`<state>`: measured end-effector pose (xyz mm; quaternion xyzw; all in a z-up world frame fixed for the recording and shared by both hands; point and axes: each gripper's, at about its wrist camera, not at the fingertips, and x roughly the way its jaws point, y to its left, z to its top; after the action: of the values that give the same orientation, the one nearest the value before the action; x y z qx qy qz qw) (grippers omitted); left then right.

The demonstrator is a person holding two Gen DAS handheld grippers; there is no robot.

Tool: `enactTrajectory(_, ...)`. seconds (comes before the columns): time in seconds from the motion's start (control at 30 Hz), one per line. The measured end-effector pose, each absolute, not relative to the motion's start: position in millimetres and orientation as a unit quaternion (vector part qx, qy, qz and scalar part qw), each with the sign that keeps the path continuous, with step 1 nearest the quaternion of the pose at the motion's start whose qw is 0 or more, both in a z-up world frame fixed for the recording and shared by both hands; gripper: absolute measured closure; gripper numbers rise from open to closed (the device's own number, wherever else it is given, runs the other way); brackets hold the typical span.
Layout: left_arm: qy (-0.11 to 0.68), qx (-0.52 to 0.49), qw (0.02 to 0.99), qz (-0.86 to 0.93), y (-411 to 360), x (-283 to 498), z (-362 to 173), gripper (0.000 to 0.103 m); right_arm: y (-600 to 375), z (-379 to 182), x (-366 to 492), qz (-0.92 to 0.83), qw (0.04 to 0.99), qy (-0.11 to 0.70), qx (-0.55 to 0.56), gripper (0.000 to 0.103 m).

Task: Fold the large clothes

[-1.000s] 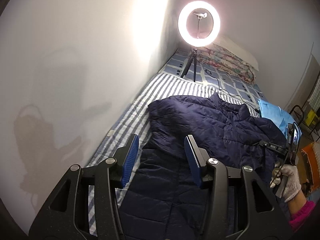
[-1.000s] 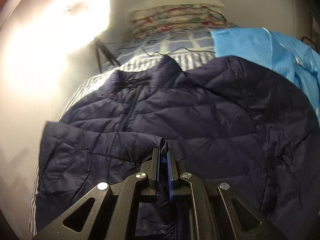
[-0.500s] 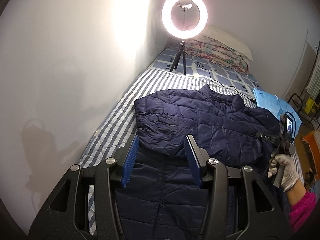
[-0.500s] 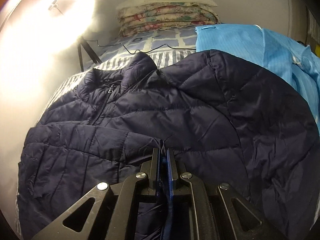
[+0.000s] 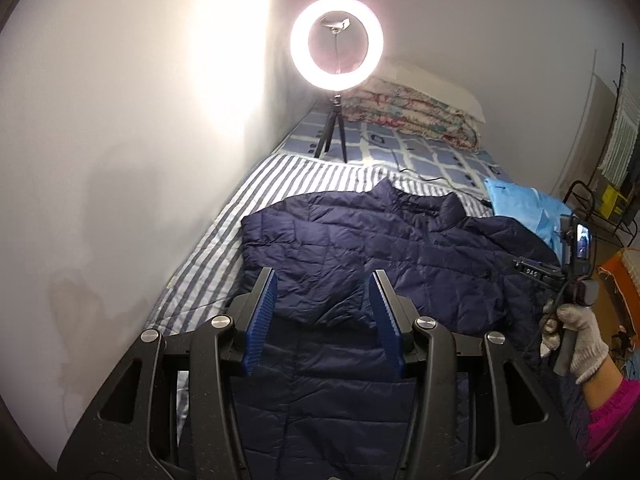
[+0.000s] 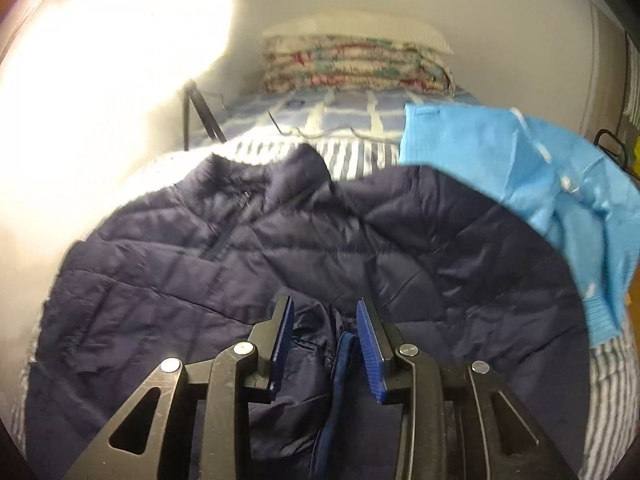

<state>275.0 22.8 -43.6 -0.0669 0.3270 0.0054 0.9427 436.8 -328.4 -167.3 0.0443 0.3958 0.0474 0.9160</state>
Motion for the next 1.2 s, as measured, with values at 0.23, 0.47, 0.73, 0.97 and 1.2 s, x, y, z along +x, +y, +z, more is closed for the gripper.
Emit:
enactTrajectory(0.23, 0.294, -0.046, 0.954, -0.022, -1.1, 260.1, -34.3, 0.054, -332.6, -105.6, 389.6, 0.070, 0.931, 0.354, 0.056, 0.043)
enactTrajectory(0.47, 0.293, -0.048, 0.952, -0.075, -25.4, 243.1, -23.6, 0.054, -356.5, -57.9, 312.2, 0.048, 0.949, 0.304, 0.068, 0.035)
enactTrajectory(0.73, 0.314, -0.040, 0.938, -0.143, -60.7, 228.3, -22.0, 0.054, -390.1, -36.7, 221.2, -0.007, 0.951, 0.300, 0.070, 0.027)
enactTrajectory(0.97, 0.336, -0.020, 0.920, -0.200, -92.8, 215.3, -32.2, 0.054, -431.4, -32.5, 145.4, -0.053, 0.947, 0.309, 0.070, 0.026)
enactTrajectory(1.2, 0.344, 0.007, 0.910, -0.231, -116.8, 192.7, -37.6, 0.054, -481.7, -55.3, 83.1, -0.118, 0.926, 0.347, 0.086, 0.027)
